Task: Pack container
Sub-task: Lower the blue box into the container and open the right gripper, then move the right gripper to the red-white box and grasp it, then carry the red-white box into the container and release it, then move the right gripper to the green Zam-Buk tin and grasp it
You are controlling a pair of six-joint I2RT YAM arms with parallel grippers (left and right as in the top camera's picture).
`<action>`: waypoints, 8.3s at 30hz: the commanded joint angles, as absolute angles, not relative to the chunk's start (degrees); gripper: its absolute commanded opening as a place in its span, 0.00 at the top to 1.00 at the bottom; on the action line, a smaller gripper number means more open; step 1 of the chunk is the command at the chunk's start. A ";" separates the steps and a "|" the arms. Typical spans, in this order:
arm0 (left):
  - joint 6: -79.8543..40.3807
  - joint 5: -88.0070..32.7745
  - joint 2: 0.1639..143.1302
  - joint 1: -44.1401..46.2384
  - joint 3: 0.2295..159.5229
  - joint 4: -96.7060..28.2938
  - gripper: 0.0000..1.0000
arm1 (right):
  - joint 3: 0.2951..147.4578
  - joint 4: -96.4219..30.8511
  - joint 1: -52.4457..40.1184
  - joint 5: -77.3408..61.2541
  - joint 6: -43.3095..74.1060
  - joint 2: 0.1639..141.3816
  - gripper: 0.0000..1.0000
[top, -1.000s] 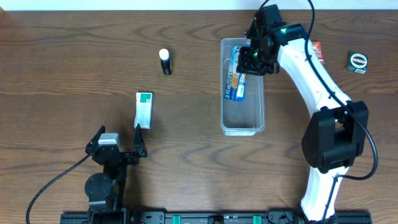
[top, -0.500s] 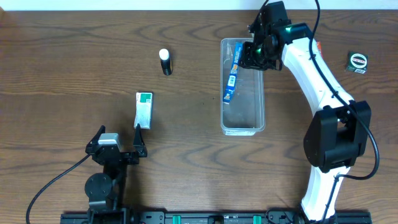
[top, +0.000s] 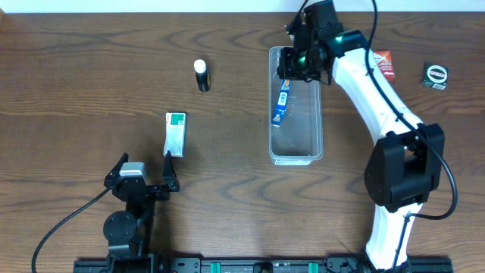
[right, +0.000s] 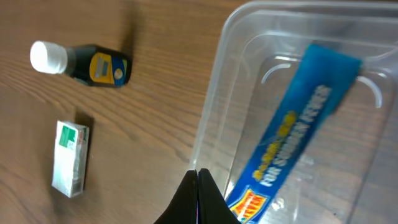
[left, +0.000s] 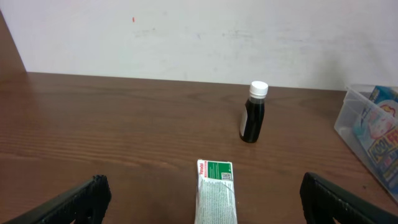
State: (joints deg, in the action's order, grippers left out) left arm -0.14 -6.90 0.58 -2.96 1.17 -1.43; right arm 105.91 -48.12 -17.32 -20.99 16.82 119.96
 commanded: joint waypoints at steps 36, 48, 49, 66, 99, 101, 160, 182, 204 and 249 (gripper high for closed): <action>0.19 -7.51 0.23 -3.31 0.23 -3.42 0.02 | 129.29 -72.66 -11.55 4.51 10.37 123.11 0.23; 0.19 -7.51 0.23 -3.31 0.23 -3.42 0.02 | 130.47 -71.81 5.56 3.84 -8.88 124.81 0.01; 0.19 -7.51 0.23 -3.31 0.23 -3.42 0.02 | 130.37 -71.07 6.50 3.84 -8.91 125.34 0.01; 0.19 -7.51 0.23 -3.31 0.23 -3.40 0.02 | 130.37 -57.08 9.74 1.69 -13.41 139.94 0.01; 0.19 -7.51 0.23 -3.31 0.23 -3.42 0.02 | 130.37 -54.61 8.27 1.23 -9.23 148.53 0.06; 0.19 -7.51 0.23 -3.31 0.23 -3.42 0.02 | 130.37 -54.61 8.34 1.26 -9.23 148.53 0.09; 0.19 -7.51 0.23 -3.31 0.23 -3.42 0.02 | 169.45 -97.30 -20.21 6.33 26.35 147.87 0.36; 0.19 -7.51 0.23 -3.31 0.23 -3.42 0.02 | 158.71 -94.45 -22.59 7.86 23.07 147.87 0.31; 0.19 -7.51 0.23 -3.31 0.23 -3.42 0.02 | 155.41 -88.73 -21.56 6.96 20.95 145.58 0.29; 0.19 -7.51 0.23 -3.31 0.23 -3.42 0.02 | 156.53 -73.95 24.36 2.76 -11.49 153.45 0.06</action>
